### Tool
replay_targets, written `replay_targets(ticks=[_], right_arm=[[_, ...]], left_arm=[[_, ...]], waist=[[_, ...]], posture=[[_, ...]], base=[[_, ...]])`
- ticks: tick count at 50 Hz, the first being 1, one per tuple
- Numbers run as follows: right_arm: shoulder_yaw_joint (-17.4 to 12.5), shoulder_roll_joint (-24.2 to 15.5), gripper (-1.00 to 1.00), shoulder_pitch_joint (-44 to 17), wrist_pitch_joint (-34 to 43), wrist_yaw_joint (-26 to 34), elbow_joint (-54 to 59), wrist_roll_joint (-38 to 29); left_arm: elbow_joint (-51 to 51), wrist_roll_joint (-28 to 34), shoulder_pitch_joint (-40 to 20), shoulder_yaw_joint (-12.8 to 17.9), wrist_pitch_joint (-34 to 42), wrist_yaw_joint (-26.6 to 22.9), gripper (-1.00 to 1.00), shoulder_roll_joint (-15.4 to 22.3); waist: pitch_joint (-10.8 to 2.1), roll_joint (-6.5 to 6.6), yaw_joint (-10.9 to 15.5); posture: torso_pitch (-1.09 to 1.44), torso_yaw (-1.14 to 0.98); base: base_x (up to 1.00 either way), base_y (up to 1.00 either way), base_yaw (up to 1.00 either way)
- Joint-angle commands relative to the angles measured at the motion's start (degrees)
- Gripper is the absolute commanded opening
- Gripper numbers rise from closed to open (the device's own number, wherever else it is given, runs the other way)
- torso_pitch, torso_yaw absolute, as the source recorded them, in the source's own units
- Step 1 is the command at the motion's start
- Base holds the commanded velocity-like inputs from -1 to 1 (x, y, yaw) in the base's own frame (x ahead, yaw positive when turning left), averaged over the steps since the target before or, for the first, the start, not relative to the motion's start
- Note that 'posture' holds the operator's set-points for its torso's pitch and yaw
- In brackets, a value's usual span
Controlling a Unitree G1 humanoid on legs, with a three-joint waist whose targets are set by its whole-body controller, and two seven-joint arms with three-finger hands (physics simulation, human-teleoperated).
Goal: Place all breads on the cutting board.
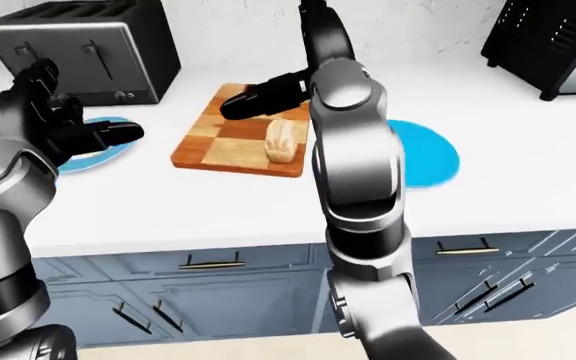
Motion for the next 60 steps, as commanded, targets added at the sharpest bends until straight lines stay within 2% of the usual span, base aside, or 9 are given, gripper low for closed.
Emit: replay_targets(ticks=[1, 2, 3, 9, 14, 17, 22, 33, 60], right_arm=[[-1.16, -0.8, 1.0, -1.14, -1.75, -0.94, -1.74, -0.56], [-1.25, -0.78, 1.0, -0.98, -1.71, -1.01, -1.97, -0.4], [-1.28, -0.76, 1.0, -0.88, -1.64, -1.14, -2.11, -0.3], [-1.53, -0.91, 1.0, -0.05, -1.63, -1.83, -2.62, 0.65], [-1.51, -0.99, 1.0, 0.06, -1.65, -2.22, -2.65, 1.17], [-1.48, -1.07, 1.0, 0.08, -2.17, -2.43, -2.22, 1.52], [-1.79, -0.55, 1.0, 0.96, -2.51, -3.05, -2.71, 2.46], [-2.58, -0.53, 1.0, 1.2, -2.38, -4.3, -3.68, 5.04], [-2.01, -0.5, 1.0, 4.79, -4.11, -6.54, -4.78, 8.65]], left_arm=[[-2.64, 0.0, -1.91, -0.06, -2.17, -0.35, 1.0, 0.45], [-2.65, 0.09, -1.79, -0.15, -2.25, -0.4, 1.0, 0.32], [-2.53, 0.23, -1.76, -0.27, -2.42, -0.48, 1.0, 0.22], [-3.05, 0.72, -1.3, -0.57, -2.29, -0.63, 1.0, -0.48], [-2.99, 1.03, -1.45, -0.61, -2.18, -0.77, 1.0, -0.66], [-2.82, 1.15, -1.69, -0.5, -2.19, -0.89, 1.0, -0.64], [-2.43, 1.54, -1.63, -0.62, -2.6, -1.01, 1.0, -0.73], [-1.55, 3.34, -2.28, -1.59, -2.98, -0.89, 1.0, -1.63], [9.4, 13.56, -5.77, -1.94, -10.6, -8.19, 1.0, 3.32]], waist=[[-1.76, -1.08, -0.34], [-1.72, -2.15, -0.44], [-2.04, 0.39, -0.65], [-3.73, 6.31, -0.78], [-2.21, 3.41, -0.46], [-1.56, -0.73, -1.07], [-1.79, 4.35, -1.02], [-2.54, 1.78, 0.12], [-2.19, 3.01, 0.19]], posture=[[0.0, 0.0], [0.0, 0.0], [0.0, 0.0], [0.0, 0.0], [0.0, 0.0], [0.0, 0.0], [0.0, 0.0], [0.0, 0.0], [0.0, 0.0]], base=[[0.0, 0.51, 0.0], [0.0, 0.34, 0.0], [0.0, 0.24, 0.0], [0.0, 0.17, 0.0], [0.0, 0.46, 0.0], [0.0, 0.45, 0.0], [0.0, 0.04, 0.0], [0.0, 0.09, 0.0], [0.0, 0.02, 0.0]])
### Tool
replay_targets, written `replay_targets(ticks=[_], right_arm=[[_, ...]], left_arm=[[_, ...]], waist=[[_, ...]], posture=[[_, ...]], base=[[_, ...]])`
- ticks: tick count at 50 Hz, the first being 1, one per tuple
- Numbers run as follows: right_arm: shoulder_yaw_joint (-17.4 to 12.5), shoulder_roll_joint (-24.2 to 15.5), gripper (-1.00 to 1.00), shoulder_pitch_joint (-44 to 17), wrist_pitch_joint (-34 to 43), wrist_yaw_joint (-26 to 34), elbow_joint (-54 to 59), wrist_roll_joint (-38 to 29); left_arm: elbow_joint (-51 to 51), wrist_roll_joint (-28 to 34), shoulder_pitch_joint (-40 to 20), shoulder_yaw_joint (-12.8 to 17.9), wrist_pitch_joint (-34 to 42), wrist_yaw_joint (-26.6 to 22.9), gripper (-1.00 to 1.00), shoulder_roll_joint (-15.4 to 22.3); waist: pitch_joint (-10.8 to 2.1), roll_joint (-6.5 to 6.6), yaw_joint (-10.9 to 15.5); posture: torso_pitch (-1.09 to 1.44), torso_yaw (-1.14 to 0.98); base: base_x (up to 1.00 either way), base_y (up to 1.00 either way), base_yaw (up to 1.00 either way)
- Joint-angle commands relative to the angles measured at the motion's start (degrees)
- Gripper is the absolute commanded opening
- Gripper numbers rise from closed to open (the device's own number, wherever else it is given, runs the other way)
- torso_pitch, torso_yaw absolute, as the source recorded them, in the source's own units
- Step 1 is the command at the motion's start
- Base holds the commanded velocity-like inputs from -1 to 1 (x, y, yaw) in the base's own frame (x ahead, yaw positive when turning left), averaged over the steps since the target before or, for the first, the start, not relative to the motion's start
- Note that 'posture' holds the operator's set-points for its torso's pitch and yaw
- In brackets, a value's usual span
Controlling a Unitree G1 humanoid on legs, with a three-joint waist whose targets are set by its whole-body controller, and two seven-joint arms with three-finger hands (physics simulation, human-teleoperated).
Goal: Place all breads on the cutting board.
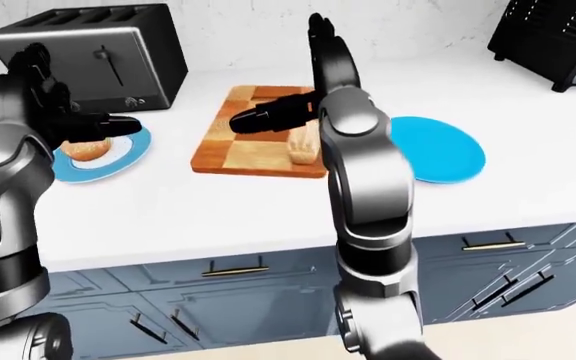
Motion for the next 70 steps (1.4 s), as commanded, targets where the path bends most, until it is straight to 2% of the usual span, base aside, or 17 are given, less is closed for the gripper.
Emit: replay_targets(ticks=[1, 7, 8, 11, 13, 15, 16, 18, 19, 20, 22, 26, 27, 38, 46, 58, 70], right_arm=[[-0.06, -0.15, 1.0, -1.57, -2.01, -0.28, -1.32, -0.04], [-0.7, 0.08, 1.0, -1.7, -2.08, -0.64, -1.53, 0.65], [-0.95, 0.24, 1.0, -1.86, -1.84, -0.84, -1.56, 0.99], [-0.79, 0.12, 1.0, -2.27, -1.22, -1.16, -1.46, 1.52], [-0.84, 0.27, 1.0, -2.31, -1.23, -1.48, -1.39, 1.83], [-0.59, 0.0, 1.0, -2.54, -1.13, -1.57, -1.22, 1.96], [-0.44, -0.13, 1.0, -2.6, -1.21, -1.56, -1.11, 1.99], [-0.45, -0.1, 1.0, -2.67, -0.89, -1.57, -1.32, 2.11], [-0.34, -0.18, 1.0, -2.4, -0.91, -1.54, -1.59, 2.13], [-0.62, -0.07, 1.0, -2.21, -1.1, -1.59, -1.79, 2.31], [-0.65, -0.01, 1.0, -1.71, -1.29, -1.72, -2.16, 2.47], [-0.39, 0.02, 1.0, -1.04, -1.68, -1.89, -2.17, 2.63], [-0.32, 0.09, 1.0, -0.81, -1.84, -1.89, -2.2, 2.69], [-0.21, 0.29, 1.0, 0.23, -1.64, -1.89, -3.2, 3.05], [-0.15, 0.58, 1.0, 1.54, -2.21, -1.94, -3.55, 3.32], [-0.31, 0.16, 1.0, 2.52, -1.93, -1.72, -4.61, 3.6], [-0.12, 0.47, 1.0, 3.99, -2.08, -1.64, -5.58, 3.61]], left_arm=[[-0.44, 1.71, -2.08, 0.93, -2.87, -0.78, 1.0, 1.56], [0.54, 2.35, -2.43, 1.76, -2.75, -0.79, 1.0, 1.62], [0.45, 2.28, -2.54, 1.85, -2.59, -0.64, 1.0, 1.57], [0.67, 2.18, -2.55, 1.85, -2.99, -0.59, 1.0, 1.55], [0.63, 2.03, -2.51, 1.84, -2.96, -0.55, 1.0, 1.48], [0.88, 1.93, -2.78, 1.88, -2.96, -0.59, 1.0, 1.67], [0.86, 1.91, -2.82, 1.83, -2.92, -0.56, 1.0, 1.7], [0.82, 1.91, -2.78, 1.75, -2.92, -0.55, 1.0, 1.69], [0.67, 1.87, -2.69, 1.81, -2.81, -0.54, 1.0, 1.7], [0.7, 1.91, -2.52, 1.78, -2.91, -0.53, 1.0, 1.68], [0.56, 1.92, -2.11, 1.8, -3.04, -0.51, 1.0, 1.52], [0.73, 2.0, -1.86, 1.62, -3.35, -0.45, 1.0, 1.22], [0.82, 2.03, -1.9, 1.59, -3.34, -0.47, 1.0, 1.23], [7.49, 6.15, -4.45, -0.85, -7.18, -2.94, 1.0, 2.56], [16.54, 11.31, -5.73, -1.98, -13.13, -7.13, 1.0, 1.68], [31.14, 12.9, -13.24, -2.96, -17.86, -10.15, 1.0, 1.53], [30.12, 14.84, -11.52, -2.77, -16.65, -11.95, 1.0, 2.81]], waist=[[-1.58, 0.15, 0.07], [-1.56, 0.25, -0.04], [-2.7, 0.52, -0.15], [-2.33, -2.1, 0.09], [-3.12, -2.77, 0.05], [-2.88, -2.69, -0.01], [-2.4, -2.42, -0.03], [-0.56, -0.41, -0.74], [-0.48, 1.31, -1.17], [-1.17, 4.15, -1.41], [-0.17, 2.26, -0.96], [-1.04, -1.44, -0.12], [-0.89, -1.64, -0.34], [-1.65, -0.44, 0.7], [-2.27, -0.27, 0.77], [-2.78, -0.63, 0.63], [-2.65, -0.33, 0.16]], posture=[[0.0, 0.0], [0.0, 0.0], [0.0, 0.0], [0.0, 0.0], [0.0, 0.0], [0.0, 0.0], [0.0, 0.0], [0.0, 0.0], [0.0, 0.0], [0.0, 0.0], [0.0, 0.0], [0.0, 0.0], [0.0, 0.0], [0.0, 0.0], [0.0, 0.0], [0.0, 0.0], [0.0, 0.0]], base=[[0.0, 0.0, 0.0], [0.0, 0.0, 0.0], [0.0, 0.16, 0.0], [0.02, 0.37, 0.0], [0.03, 0.43, 0.0], [0.03, 0.43, 0.0], [0.04, 0.23, 0.0], [0.0, 0.0, 0.0], [0.0, 0.0, 0.0], [0.0, 0.0, 0.0], [0.0, 0.0, 0.0], [0.0, 0.0, 0.0], [0.0, 0.0, 0.0], [0.0, 0.0, 0.0], [0.0, 0.0, 0.0], [0.0, 0.0, 0.0], [0.0, 0.0, 0.0]])
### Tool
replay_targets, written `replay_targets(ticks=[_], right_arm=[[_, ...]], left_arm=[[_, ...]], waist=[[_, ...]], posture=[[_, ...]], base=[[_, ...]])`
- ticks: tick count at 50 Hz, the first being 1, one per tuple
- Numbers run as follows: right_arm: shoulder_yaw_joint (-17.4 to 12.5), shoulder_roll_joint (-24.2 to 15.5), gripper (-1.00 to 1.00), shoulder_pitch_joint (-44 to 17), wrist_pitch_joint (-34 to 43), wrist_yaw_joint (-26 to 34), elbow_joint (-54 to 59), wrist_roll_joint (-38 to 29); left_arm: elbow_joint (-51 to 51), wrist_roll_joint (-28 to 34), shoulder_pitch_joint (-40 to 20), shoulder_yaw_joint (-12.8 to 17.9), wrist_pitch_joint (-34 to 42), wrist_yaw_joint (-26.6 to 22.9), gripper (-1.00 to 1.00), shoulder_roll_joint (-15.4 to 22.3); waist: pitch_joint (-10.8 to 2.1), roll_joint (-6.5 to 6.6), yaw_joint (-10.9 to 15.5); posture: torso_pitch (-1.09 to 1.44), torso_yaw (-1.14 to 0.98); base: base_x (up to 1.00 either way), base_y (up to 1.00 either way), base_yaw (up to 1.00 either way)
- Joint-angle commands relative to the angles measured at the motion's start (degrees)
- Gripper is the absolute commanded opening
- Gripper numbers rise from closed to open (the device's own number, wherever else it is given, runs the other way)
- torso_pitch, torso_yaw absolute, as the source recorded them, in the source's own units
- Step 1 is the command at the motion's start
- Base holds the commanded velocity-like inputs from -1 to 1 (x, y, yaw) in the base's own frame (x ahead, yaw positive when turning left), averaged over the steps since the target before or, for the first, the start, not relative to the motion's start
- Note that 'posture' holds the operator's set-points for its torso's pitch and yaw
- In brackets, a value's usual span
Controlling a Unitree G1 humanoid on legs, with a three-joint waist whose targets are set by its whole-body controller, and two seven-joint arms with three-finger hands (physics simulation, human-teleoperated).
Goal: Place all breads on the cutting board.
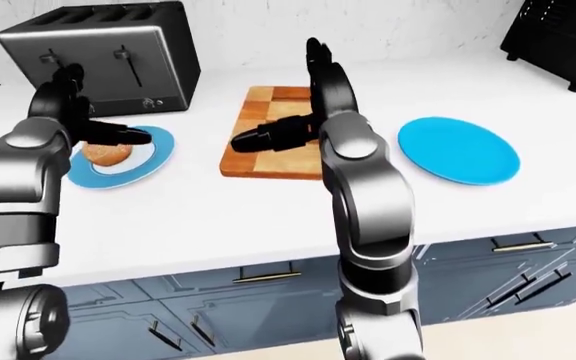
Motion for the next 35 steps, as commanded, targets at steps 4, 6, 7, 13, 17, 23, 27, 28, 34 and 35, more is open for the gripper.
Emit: replay_targets(ticks=[4, 6, 7, 13, 17, 23, 27, 28, 34, 35], right_arm=[[-0.15, -0.01, 1.0, -1.74, -2.03, -0.24, -1.46, -0.25], [-0.12, 0.09, 1.0, -1.56, -2.11, -0.26, -1.47, -0.25], [-0.13, 0.16, 1.0, -1.34, -2.44, -0.31, -1.31, -0.25], [-0.13, 0.3, 1.0, -0.76, -2.89, -0.34, -1.43, -0.14], [-0.12, 0.43, 1.0, -0.05, -2.93, -0.45, -1.98, -0.04], [-0.44, 0.23, 1.0, 0.34, -2.72, -0.46, -2.45, 0.16], [-0.68, 0.02, 1.0, 0.59, -2.37, -0.55, -3.09, 0.41], [-0.73, 0.0, 1.0, 0.67, -2.42, -0.56, -3.12, 0.47], [-0.82, -0.13, 1.0, 1.2, -2.43, -0.84, -3.52, 0.79], [-0.82, -0.1, 1.0, 1.3, -2.53, -0.88, -3.51, 0.85]], left_arm=[[0.64, 1.5, -2.44, 0.87, -3.3, -0.63, 1.0, 1.86], [1.49, 1.69, -2.23, 1.01, -4.0, -0.82, 1.0, 2.12], [1.51, 1.85, -2.3, 1.01, -3.71, -0.94, 1.0, 2.29], [4.3, 2.26, -2.78, 1.22, -5.0, -1.16, 1.0, 2.88], [6.77, 2.51, -3.08, 0.99, -6.42, -1.22, 1.0, 3.14], [8.36, 2.82, -2.7, 1.08, -7.68, -1.27, 1.0, 3.21], [8.18, 3.11, -2.42, 0.84, -7.68, -1.41, 0.83, 3.03], [8.14, 3.12, -2.4, 0.88, -7.62, -1.41, 0.84, 3.0], [9.13, 3.56, -2.74, 0.75, -8.06, -1.02, 0.8, 2.79], [9.36, 3.59, -2.76, 0.72, -8.28, -1.04, 0.8, 2.76]], waist=[[-1.69, 0.28, -0.04], [-1.66, 0.29, -0.07], [-1.65, 0.31, -0.08], [-1.56, 0.39, -0.17], [-1.54, 0.42, -0.09], [-1.58, 0.47, -0.11], [-1.62, 0.47, -0.08], [-1.61, 0.46, -0.06], [-1.7, 0.38, 0.04], [-1.72, 0.36, 0.06]], posture=[[0.0, 0.0], [0.0, 0.0], [0.0, 0.0], [0.0, 0.0], [0.0, 0.0], [0.0, 0.0], [0.0, 0.0], [0.0, 0.0], [0.0, 0.0], [0.0, 0.0]], base=[[0.0, 0.0, 0.0], [0.0, 0.0, 0.0], [0.0, 0.0, 0.0], [0.0, 0.0, 0.0], [0.0, 0.0, 0.0], [0.0, 0.0, 0.0], [0.0, 0.0, 0.0], [0.0, 0.0, 0.0], [0.0, 0.0, 0.0], [0.0, 0.0, 0.0]])
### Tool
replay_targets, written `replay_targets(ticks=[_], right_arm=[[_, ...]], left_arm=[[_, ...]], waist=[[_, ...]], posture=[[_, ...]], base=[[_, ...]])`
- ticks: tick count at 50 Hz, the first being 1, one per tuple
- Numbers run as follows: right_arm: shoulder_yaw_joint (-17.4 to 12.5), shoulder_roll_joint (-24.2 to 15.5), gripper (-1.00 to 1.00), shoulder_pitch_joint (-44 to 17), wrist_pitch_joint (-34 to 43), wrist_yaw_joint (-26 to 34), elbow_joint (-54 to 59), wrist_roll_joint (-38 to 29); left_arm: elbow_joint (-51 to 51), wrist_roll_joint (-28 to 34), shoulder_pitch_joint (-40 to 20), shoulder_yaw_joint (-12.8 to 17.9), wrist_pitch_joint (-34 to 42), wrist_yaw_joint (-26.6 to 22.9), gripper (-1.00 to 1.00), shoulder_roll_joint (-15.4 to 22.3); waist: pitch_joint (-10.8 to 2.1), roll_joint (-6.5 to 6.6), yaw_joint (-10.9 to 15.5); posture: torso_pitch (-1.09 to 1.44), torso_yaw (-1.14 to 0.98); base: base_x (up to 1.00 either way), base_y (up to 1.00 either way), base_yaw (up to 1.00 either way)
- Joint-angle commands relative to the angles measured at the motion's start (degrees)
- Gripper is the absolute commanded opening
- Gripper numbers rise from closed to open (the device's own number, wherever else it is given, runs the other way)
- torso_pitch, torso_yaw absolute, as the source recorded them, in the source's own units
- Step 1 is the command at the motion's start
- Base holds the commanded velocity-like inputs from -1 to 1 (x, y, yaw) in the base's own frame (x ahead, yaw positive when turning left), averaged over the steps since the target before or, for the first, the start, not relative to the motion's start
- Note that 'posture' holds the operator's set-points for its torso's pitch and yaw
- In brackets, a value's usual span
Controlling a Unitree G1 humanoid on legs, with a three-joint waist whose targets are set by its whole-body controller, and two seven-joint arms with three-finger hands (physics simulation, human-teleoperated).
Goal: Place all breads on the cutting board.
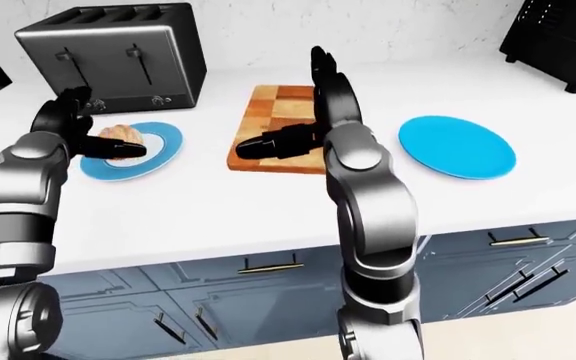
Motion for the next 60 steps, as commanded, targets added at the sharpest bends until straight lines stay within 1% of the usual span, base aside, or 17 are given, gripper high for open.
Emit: replay_targets(ticks=[1, 5, 7, 8, 12, 18, 22, 33, 35, 40, 43, 52, 55, 60], right_arm=[[-0.23, -0.19, 1.0, -1.5, -1.81, -0.34, -1.67, -0.05], [-0.23, -0.11, 1.0, -1.23, -1.86, -0.57, -1.87, 0.18], [-0.2, -0.07, 1.0, -0.81, -2.23, -0.67, -1.82, 0.26], [-0.14, -0.01, 1.0, -0.54, -2.31, -0.75, -1.92, 0.28], [-0.04, 0.08, 1.0, -0.21, -2.13, -0.98, -2.35, 0.38], [0.02, 0.24, 1.0, 0.61, -2.48, -1.17, -2.63, 0.54], [0.04, 0.26, 1.0, 1.07, -2.46, -1.17, -3.15, 0.63], [-0.11, 0.26, 1.0, 0.24, -1.67, -1.35, -3.49, 1.08], [-0.26, 0.23, 1.0, -0.05, -1.24, -1.41, -3.68, 1.23], [-0.35, -0.05, 1.0, -0.17, -1.0, -1.46, -3.95, 1.48], [-0.34, 0.0, 1.0, 0.0, -1.11, -1.62, -4.02, 1.63], [-0.27, 0.18, 1.0, 0.69, -1.51, -1.91, -4.28, 1.94], [-0.24, 0.15, 1.0, 0.62, -1.3, -1.98, -4.43, 1.99], [-0.28, 0.34, 1.0, 1.07, -1.4, -2.2, -4.72, 2.14]], left_arm=[[-1.7, 0.36, -2.37, 0.38, -2.36, 0.54, 0.73, 0.97], [-0.95, 0.56, -2.91, 0.21, -2.66, 0.56, 0.73, 0.84], [0.28, 0.65, -3.11, 0.1, -3.69, 0.69, 0.68, 0.67], [0.51, 0.69, -3.35, 0.04, -3.67, 0.61, 0.62, 0.67], [0.98, 1.17, -4.03, -0.21, -3.57, 0.58, 0.67, 0.87], [5.31, 2.39, -5.19, -0.64, -7.22, 1.22, 0.71, 1.05], [7.24, 2.97, -6.13, -0.82, -8.37, 1.56, 0.71, 1.01], [8.1, 3.9, -6.1, -0.94, -9.12, 1.47, 0.67, 0.93], [8.45, 3.98, -6.27, -0.93, -9.3, 1.53, 0.62, 0.99], [8.43, 4.48, -6.05, -1.06, -9.39, 1.6, 0.58, 1.05], [8.88, 4.77, -5.84, -1.13, -9.99, 1.84, 0.63, 0.9], [8.51, 5.42, -5.2, -1.05, -10.43, 2.02, 0.62, 1.13], [8.37, 5.5, -5.23, -1.0, -10.27, 2.06, 0.52, 1.09], [8.44, 5.65, -5.26, -0.97, -10.42, 2.13, 0.51, 1.22]], waist=[[-1.67, 0.37, 0.0], [-1.75, 0.34, 0.06], [-1.78, 0.32, 0.09], [-1.79, 0.31, 0.12], [-1.93, 0.27, 0.17], [-2.04, 0.19, 0.19], [-2.14, 0.19, 0.22], [-2.22, 0.18, 0.12], [-2.23, 0.2, 0.12], [-2.21, 0.18, 0.06], [-2.19, 0.17, 0.05], [-2.19, 0.25, -0.06], [-2.14, 0.25, -0.06], [-2.09, 0.26, -0.05]], posture=[[0.0, 0.0], [0.0, 0.0], [0.0, 0.0], [0.0, 0.0], [0.0, 0.0], [0.0, 0.0], [0.0, 0.0], [0.0, 0.0], [0.0, 0.0], [0.0, 0.0], [0.0, 0.0], [0.0, 0.0], [0.0, 0.0], [0.0, 0.0]], base=[[0.0, 0.0, 0.0], [0.0, 0.0, 0.0], [0.0, 0.0, 0.0], [0.0, 0.0, 0.0], [0.0, 0.0, 0.0], [0.0, 0.0, 0.0], [0.0, 0.0, 0.0], [0.0, 0.0, 0.0], [0.0, 0.0, 0.0], [0.0, 0.0, 0.0], [0.0, 0.0, 0.0], [0.0, 0.0, 0.0], [0.0, 0.0, 0.0], [0.0, 0.0, 0.0]])
